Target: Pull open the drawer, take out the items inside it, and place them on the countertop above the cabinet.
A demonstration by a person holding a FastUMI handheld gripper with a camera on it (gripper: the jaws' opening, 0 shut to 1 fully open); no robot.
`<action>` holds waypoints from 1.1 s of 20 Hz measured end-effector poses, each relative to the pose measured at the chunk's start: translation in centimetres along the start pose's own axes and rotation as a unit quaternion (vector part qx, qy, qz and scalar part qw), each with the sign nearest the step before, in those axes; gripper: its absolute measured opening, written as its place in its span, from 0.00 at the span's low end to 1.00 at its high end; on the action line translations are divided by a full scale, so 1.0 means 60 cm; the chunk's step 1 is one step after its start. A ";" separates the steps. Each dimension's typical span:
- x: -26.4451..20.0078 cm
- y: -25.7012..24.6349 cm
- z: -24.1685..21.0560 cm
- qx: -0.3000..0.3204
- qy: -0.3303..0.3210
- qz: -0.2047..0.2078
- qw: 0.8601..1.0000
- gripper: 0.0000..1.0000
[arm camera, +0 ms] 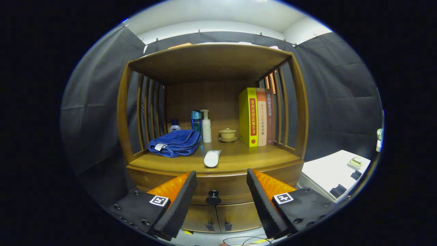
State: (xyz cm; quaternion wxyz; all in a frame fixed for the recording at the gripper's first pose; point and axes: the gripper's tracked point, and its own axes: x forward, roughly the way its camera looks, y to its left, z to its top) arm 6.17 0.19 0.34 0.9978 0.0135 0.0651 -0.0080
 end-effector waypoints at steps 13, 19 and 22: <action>-0.105 -0.017 0.067 -0.015 -0.047 -0.010 0.999 0.96; -0.112 -0.006 0.067 -0.013 -0.046 -0.004 0.999 0.96; -0.113 -0.001 0.067 -0.019 -0.046 -0.001 0.999 0.96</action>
